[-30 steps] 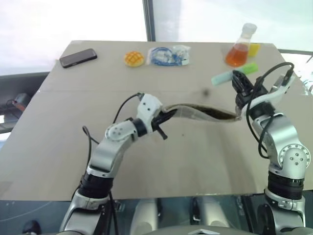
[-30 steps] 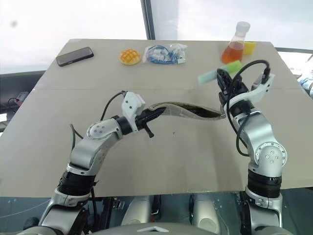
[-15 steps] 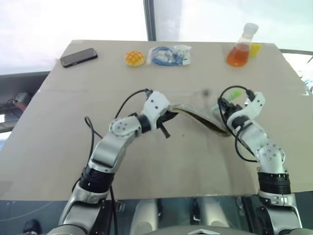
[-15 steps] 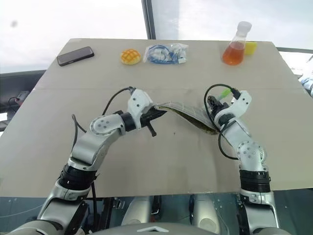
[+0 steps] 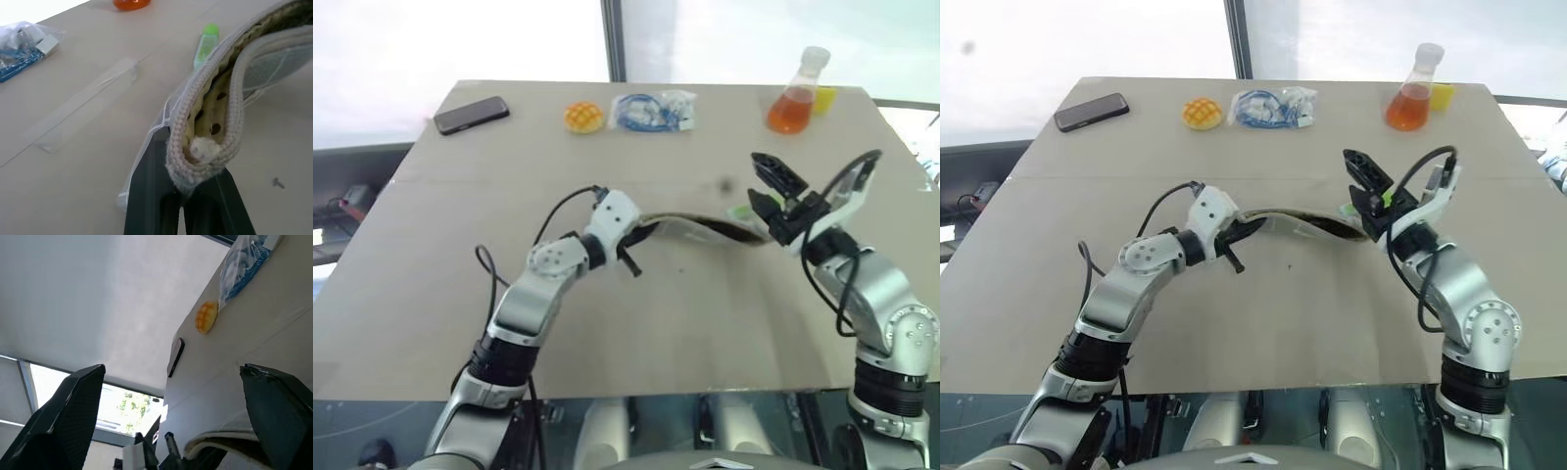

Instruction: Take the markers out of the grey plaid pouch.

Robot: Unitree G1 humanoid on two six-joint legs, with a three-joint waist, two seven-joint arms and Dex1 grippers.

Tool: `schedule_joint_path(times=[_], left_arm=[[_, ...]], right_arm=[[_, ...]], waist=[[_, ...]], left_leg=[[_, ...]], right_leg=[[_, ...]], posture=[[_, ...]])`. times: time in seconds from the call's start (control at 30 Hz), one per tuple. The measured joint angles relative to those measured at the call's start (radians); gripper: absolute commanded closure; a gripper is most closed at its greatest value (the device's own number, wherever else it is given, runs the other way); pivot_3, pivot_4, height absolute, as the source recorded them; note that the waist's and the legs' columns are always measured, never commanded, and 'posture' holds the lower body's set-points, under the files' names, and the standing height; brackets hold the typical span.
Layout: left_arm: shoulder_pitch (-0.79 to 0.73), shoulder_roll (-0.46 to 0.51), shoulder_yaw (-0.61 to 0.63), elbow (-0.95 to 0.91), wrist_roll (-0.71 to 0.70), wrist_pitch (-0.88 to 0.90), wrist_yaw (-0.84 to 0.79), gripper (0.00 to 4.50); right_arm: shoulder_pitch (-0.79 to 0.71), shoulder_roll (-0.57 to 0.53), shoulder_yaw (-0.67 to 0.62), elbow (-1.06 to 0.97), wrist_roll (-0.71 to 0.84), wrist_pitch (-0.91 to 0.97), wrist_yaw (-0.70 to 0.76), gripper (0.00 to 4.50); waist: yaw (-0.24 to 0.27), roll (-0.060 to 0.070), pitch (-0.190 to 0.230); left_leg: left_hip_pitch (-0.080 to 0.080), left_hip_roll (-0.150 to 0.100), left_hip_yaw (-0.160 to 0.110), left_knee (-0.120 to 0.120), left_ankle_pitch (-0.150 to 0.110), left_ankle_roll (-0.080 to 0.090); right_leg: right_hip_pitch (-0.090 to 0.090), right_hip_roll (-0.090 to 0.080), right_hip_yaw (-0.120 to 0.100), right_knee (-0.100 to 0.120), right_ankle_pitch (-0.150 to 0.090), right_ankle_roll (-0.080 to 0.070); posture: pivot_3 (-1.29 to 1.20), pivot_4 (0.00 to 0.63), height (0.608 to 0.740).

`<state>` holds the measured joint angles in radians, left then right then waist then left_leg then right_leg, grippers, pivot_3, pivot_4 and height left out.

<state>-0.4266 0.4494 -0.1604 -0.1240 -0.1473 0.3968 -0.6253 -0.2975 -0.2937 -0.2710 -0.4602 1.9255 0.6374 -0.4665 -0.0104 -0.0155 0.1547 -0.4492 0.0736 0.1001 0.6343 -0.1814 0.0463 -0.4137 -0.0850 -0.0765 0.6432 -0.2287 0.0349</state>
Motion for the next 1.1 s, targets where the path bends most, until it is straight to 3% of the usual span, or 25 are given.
schedule_joint_path(times=[0.17, 0.23, 0.33, 0.4, 0.47, 0.57, 0.7, 0.93, 1.1], left_arm=[[0.004, 0.02, 0.052, 0.031, -0.019, -0.01, -0.013, 4.5], [0.01, 0.033, 0.116, 0.046, -0.061, 0.007, -0.033, 4.5], [0.01, 0.046, 0.157, 0.056, -0.1, 0.019, -0.06, 4.5], [0.01, 0.055, 0.18, 0.057, -0.13, 0.026, -0.079, 4.5], [0.01, 0.06, 0.192, 0.055, -0.148, 0.034, -0.093, 4.5], [0.013, 0.061, 0.188, 0.042, -0.161, 0.034, -0.114, 4.5], [0.018, 0.061, 0.186, 0.017, -0.168, 0.037, -0.115, 4.5], [0.046, 0.051, 0.179, -0.048, -0.181, 0.056, -0.111, 4.5], [0.063, 0.02, 0.186, -0.083, -0.254, 0.13, -0.109, 4.5]], right_arm=[[0.054, -0.222, 0.02, -0.085, -0.135, 0.068, 0.096, 0.02], [0.085, -0.354, 0.045, -0.164, -0.31, 0.118, 0.237, 0.02], [0.085, -0.47, 0.083, -0.23, -0.427, 0.158, 0.377, 0.02], [0.059, -0.521, 0.128, -0.264, -0.502, 0.183, 0.473, 0.52], [-0.024, -0.47, 0.222, -0.232, -0.588, 0.19, 0.501, 1.2], [-0.149, -0.352, 0.381, -0.138, -0.741, 0.201, 0.522, 2.72], [-0.22, -0.224, 0.458, -0.017, -0.86, 0.213, 0.511, 4.45], [-0.277, -0.066, 0.484, 0.187, -1.028, 0.255, 0.491, 4.45], [-0.338, -0.112, 0.697, 0.248, -1.295, 0.228, 0.596, 4.45]], waist=[[0.0, 0.0, 0.0], [0.0, 0.0, 0.0], [0.002, 0.0, 0.0], [0.004, -0.001, 0.0], [-0.001, -0.002, 0.0], [-0.001, -0.002, 0.0], [0.01, -0.003, 0.0], [0.013, -0.003, 0.0], [0.006, -0.002, 0.0]], left_leg=[[0.0, 0.0, 0.0, 0.0, 0.0, 0.0], [0.0, 0.0, 0.0, 0.0, 0.0, 0.0], [0.0, 0.0, -0.001, 0.0, 0.0, 0.0], [0.0, 0.0, -0.001, 0.0, 0.0, 0.0], [0.0, 0.001, -0.001, 0.001, 0.0, 0.0], [0.0, 0.0, -0.001, 0.002, 0.0, 0.0], [-0.003, 0.0, -0.001, 0.002, 0.0, 0.0], [-0.003, 0.0, 0.003, 0.002, 0.0, 0.0], [-0.002, 0.0, 0.0, 0.002, 0.0, 0.0]], right_leg=[[0.0, 0.0, 0.0, 0.0, 0.0, 0.0], [0.0, 0.0, 0.0, -0.001, 0.0, 0.0], [0.0, 0.001, -0.001, -0.001, -0.001, 0.001], [0.0, 0.0, -0.001, -0.001, -0.001, 0.001], [0.0, 0.001, -0.001, -0.001, -0.002, 0.002], [0.0, 0.0, -0.001, -0.001, -0.003, -0.001], [0.0, -0.001, -0.002, -0.001, 0.001, -0.001], [-0.001, 0.0, -0.004, 0.0, 0.001, 0.0], [0.0, 0.0, -0.004, 0.0, 0.001, 0.0]], posture=[[0.0, 0.15, 0.74], [0.0, 0.15, 0.74], [0.0, 0.15, 0.74], [0.0, 0.15, 0.74], [0.0, 0.15, 0.74], [0.0, 0.15, 0.74], [0.0, 0.15, 0.74], [0.0, 0.15, 0.74], [0.0, 0.15, 0.74]])
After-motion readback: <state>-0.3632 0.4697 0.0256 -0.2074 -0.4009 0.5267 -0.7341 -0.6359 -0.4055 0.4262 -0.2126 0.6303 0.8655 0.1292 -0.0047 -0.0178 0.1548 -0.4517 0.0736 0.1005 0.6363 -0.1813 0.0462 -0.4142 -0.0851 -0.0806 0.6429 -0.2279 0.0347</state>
